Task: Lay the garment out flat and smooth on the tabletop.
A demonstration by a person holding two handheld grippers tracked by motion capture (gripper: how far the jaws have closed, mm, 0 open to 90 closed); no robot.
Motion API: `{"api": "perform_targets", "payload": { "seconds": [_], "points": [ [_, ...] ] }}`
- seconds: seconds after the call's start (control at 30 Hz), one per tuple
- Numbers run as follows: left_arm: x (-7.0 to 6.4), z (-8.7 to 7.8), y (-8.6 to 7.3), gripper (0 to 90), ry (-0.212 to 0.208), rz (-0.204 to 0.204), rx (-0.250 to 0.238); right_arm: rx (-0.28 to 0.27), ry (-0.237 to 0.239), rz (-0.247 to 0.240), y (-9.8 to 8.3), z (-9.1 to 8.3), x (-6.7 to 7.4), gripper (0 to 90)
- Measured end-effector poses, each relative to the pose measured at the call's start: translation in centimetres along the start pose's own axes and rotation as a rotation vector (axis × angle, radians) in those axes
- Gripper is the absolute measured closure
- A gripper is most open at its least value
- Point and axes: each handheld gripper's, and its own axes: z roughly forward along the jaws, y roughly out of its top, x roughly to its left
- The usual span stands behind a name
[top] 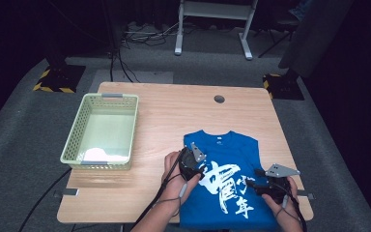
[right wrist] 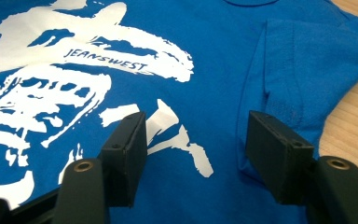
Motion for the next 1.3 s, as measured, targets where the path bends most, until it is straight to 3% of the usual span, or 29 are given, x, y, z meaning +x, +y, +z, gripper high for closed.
{"api": "perform_targets", "payload": {
  "seconds": [0.2,0.37,0.57,0.93,1.17,1.3],
  "points": [
    [0.6,0.8,1.0,38.5,0.012,0.002,0.001,0.0,0.0,0.0,0.0,0.0,0.0,38.9],
    [0.9,1.6,2.0,37.7,-0.014,-0.015,-0.005,0.0,-0.003,-0.003,0.0,0.0,0.0,38.7],
    [0.6,2.6,3.0,37.5,-0.01,-0.007,0.003,-0.001,-0.004,-0.004,0.0,0.0,0.0,38.7],
    [0.5,5.8,3.8,39.1,0.027,-0.018,0.029,-0.001,-0.006,0.001,0.0,0.0,0.1,38.6],
    [0.8,7.4,3.4,52.9,0.042,-0.017,0.084,0.001,-0.003,0.003,0.0,0.0,0.1,38.6],
    [1.0,7.7,3.2,78.2,0.03,-0.021,0.095,0.0,-0.003,0.002,0.0,0.0,0.1,38.6]
  ]
}}
